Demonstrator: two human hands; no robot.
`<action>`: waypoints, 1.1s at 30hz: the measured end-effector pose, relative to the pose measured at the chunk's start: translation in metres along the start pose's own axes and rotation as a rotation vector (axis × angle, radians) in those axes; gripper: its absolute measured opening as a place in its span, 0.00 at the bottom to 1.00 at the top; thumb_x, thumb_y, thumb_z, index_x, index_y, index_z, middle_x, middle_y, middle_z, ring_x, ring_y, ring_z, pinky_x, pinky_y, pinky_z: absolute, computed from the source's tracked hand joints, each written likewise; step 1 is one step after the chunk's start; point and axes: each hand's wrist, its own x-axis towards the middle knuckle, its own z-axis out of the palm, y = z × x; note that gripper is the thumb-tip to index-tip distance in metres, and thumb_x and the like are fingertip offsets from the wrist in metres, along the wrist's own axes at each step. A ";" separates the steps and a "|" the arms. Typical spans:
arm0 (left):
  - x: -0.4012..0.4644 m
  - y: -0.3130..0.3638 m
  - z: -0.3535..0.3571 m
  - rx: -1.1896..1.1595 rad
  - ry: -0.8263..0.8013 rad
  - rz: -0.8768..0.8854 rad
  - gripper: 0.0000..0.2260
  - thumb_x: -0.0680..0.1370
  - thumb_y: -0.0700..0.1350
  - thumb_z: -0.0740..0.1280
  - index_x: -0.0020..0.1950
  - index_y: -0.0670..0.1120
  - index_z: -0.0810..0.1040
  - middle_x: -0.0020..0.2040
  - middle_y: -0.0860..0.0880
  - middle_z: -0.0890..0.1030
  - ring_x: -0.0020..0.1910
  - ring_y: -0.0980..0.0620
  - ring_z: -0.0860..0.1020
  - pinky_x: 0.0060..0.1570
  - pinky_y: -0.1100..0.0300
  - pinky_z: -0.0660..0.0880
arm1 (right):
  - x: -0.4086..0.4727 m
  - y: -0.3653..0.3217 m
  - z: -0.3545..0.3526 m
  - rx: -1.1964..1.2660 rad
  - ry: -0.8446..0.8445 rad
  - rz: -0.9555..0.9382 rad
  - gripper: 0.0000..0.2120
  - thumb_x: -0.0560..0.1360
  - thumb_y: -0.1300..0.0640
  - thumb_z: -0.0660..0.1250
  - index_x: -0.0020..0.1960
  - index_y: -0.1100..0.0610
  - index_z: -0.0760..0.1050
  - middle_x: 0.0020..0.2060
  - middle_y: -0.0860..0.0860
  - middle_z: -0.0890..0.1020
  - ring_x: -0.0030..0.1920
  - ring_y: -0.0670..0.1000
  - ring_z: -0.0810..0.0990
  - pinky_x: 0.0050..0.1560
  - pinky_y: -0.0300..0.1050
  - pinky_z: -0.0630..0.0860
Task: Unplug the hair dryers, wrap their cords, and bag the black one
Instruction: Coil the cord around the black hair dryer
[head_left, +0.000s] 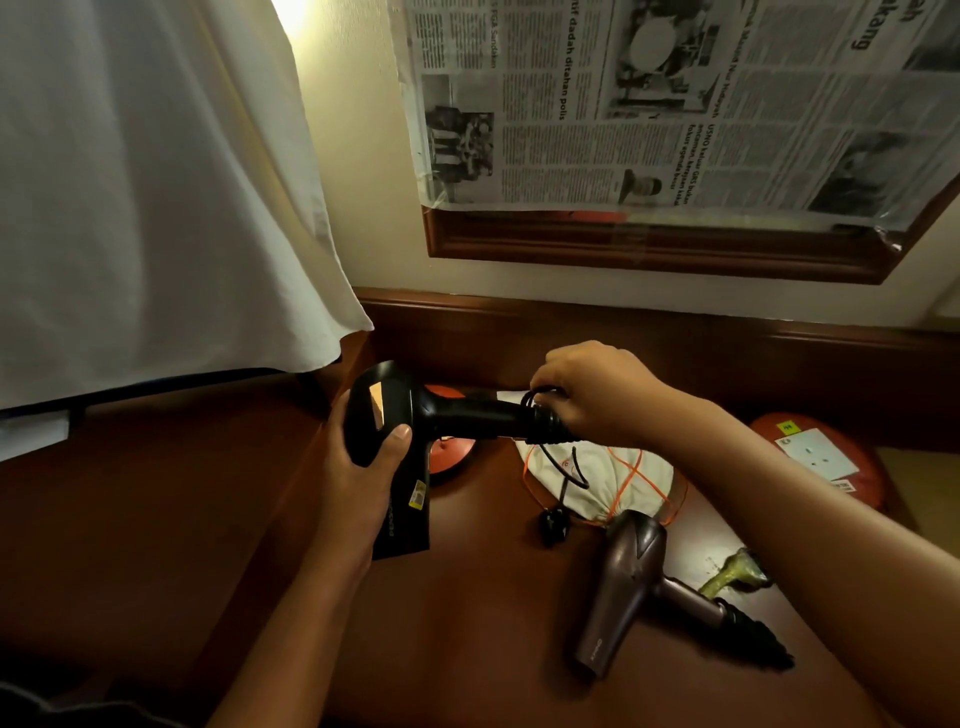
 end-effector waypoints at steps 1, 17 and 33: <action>0.000 -0.001 0.000 0.007 0.015 0.006 0.27 0.76 0.45 0.70 0.72 0.57 0.66 0.64 0.54 0.76 0.60 0.56 0.76 0.53 0.60 0.74 | -0.003 -0.004 0.002 0.002 0.001 0.009 0.12 0.79 0.53 0.59 0.58 0.51 0.78 0.49 0.49 0.78 0.51 0.53 0.76 0.42 0.44 0.67; -0.008 -0.009 -0.009 0.008 0.170 0.004 0.30 0.74 0.51 0.72 0.73 0.58 0.64 0.69 0.52 0.72 0.65 0.52 0.73 0.64 0.47 0.73 | -0.036 -0.054 0.070 0.640 0.235 0.379 0.12 0.79 0.62 0.59 0.60 0.59 0.75 0.47 0.51 0.80 0.46 0.50 0.78 0.45 0.38 0.69; -0.010 0.000 -0.012 -0.144 0.189 -0.083 0.27 0.76 0.46 0.70 0.72 0.57 0.66 0.64 0.53 0.77 0.60 0.52 0.77 0.62 0.47 0.74 | -0.029 -0.061 0.115 2.127 -0.009 0.467 0.11 0.75 0.57 0.60 0.44 0.63 0.77 0.31 0.52 0.71 0.29 0.48 0.67 0.33 0.41 0.68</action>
